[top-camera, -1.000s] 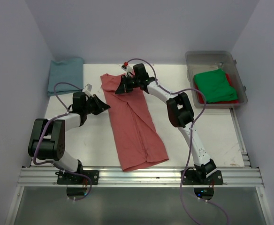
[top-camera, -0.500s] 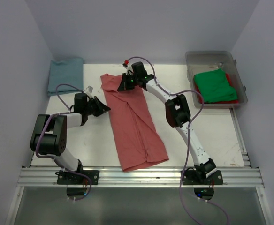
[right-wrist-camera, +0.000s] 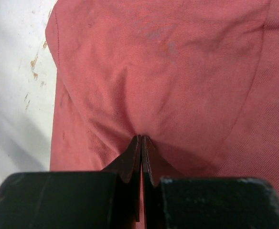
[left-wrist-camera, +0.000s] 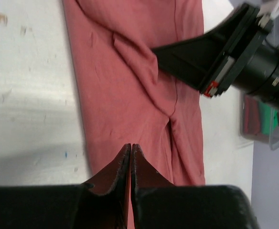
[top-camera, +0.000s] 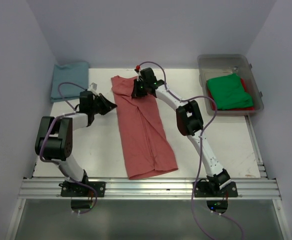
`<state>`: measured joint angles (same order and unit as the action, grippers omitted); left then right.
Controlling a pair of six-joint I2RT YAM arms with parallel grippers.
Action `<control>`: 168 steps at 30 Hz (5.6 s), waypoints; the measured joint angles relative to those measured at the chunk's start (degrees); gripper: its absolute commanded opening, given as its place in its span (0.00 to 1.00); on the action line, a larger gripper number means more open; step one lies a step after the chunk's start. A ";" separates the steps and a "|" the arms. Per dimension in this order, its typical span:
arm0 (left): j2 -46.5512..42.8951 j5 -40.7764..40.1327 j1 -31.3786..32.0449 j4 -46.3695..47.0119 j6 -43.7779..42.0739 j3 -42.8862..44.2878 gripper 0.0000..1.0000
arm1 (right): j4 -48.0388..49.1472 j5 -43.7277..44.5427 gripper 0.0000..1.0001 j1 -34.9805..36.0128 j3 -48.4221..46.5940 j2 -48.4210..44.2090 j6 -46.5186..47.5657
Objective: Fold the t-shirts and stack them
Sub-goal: Rotate the tshirt 90 degrees
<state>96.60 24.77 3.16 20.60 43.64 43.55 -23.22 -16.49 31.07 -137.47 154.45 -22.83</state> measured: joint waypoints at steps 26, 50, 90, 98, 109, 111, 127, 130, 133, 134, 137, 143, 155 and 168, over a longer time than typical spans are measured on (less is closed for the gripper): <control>24.70 -10.60 6.78 -14.62 2.45 31.58 0.24 | 1.70 2.71 0.00 0.00 3.04 -1.64 0.37; 21.88 -12.61 6.95 -16.70 3.89 28.70 0.31 | 1.84 3.13 0.00 -0.09 3.93 -2.16 1.07; 29.66 -5.29 6.93 -0.94 12.02 32.44 0.00 | 2.23 3.37 0.00 -1.20 6.03 -3.43 3.02; 32.02 -3.45 6.93 -0.42 12.33 34.10 0.00 | 3.67 3.34 0.00 -1.31 7.82 -4.20 3.06; 19.06 -6.21 6.93 -2.27 9.70 24.04 0.00 | 4.92 2.78 0.00 -1.68 9.35 -4.79 3.04; 15.58 -6.71 6.97 -2.89 9.01 23.28 0.00 | 5.05 2.47 0.00 -1.75 9.44 -4.79 3.06; 10.88 -8.59 7.10 -10.80 6.10 20.92 0.69 | 5.03 1.79 0.00 -1.90 9.49 -4.79 3.17; 7.98 -9.81 6.99 -10.32 6.32 16.37 0.76 | 5.03 1.77 0.00 -1.90 9.51 -4.79 3.28; 7.28 -10.43 6.99 -9.92 6.27 14.25 0.75 | 5.05 1.77 0.00 -1.90 9.51 -4.79 3.37; 7.41 -10.62 6.99 -9.94 6.23 14.19 0.74 | 5.05 1.75 0.00 -1.90 9.51 -4.79 3.37; 8.44 -10.95 6.99 -9.46 5.99 14.95 0.69 | 5.05 1.75 0.00 -1.90 9.51 -4.79 3.37; 14.51 -10.38 6.99 -5.64 5.33 18.03 0.55 | 5.09 1.70 0.00 -1.90 9.57 -4.79 3.37; 18.03 -8.70 6.99 5.25 5.38 16.13 0.49 | 5.68 0.44 0.00 -2.29 10.01 -4.83 3.37; 20.20 -4.31 6.99 16.22 7.82 12.31 0.31 | 6.14 0.00 0.00 -2.54 10.45 -4.96 3.37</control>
<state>116.79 20.47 10.15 36.82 51.46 55.86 -17.08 -16.49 28.53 -127.02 149.49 -19.46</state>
